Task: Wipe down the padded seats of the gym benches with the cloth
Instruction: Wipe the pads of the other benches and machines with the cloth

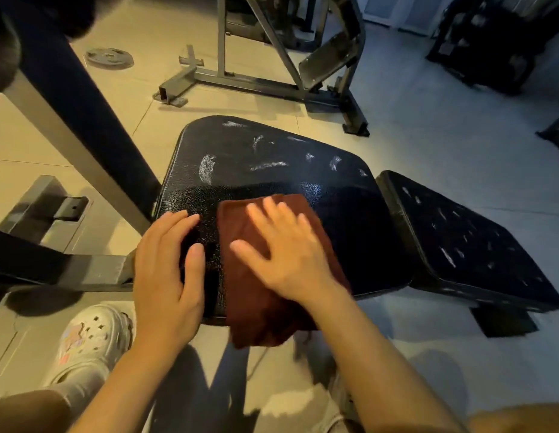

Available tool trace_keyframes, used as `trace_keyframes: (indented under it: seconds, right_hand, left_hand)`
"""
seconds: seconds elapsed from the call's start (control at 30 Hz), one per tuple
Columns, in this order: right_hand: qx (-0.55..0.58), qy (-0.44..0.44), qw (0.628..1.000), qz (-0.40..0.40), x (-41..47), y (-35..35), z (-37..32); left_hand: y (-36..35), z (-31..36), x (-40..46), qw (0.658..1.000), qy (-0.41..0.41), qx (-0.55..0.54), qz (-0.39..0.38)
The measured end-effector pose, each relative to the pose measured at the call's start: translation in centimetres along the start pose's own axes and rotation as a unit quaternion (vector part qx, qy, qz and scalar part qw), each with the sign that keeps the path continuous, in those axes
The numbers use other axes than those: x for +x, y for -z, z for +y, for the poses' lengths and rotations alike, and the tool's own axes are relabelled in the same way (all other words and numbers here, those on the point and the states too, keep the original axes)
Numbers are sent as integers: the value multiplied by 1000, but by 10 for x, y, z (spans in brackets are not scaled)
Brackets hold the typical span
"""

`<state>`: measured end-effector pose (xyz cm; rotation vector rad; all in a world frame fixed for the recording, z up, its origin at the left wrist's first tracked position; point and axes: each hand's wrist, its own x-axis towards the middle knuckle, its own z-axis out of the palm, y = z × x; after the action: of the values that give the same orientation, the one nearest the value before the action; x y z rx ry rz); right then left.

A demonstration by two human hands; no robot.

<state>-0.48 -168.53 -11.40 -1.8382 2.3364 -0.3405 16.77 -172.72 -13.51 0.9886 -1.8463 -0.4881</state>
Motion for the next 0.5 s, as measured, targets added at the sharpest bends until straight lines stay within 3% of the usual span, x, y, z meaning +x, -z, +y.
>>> trace_keyframes:
  seconds: [0.17, 0.27, 0.37, 0.5]
  right_hand:
    - [-45, -202, 978, -13, 5, 20, 88]
    - [-50, -238, 970, -6, -6, 19, 86]
    - [-54, -206, 977, -7, -15, 12, 44]
    - [-58, -51, 997, -7, -22, -7, -44]
  left_hand:
    - [15, -6, 6, 997, 49, -60, 17]
    - [25, -8, 6, 989, 109, -100, 16]
    - [34, -16, 7, 969, 231, -85, 10]
    - [43, -32, 5, 973, 186, -101, 96]
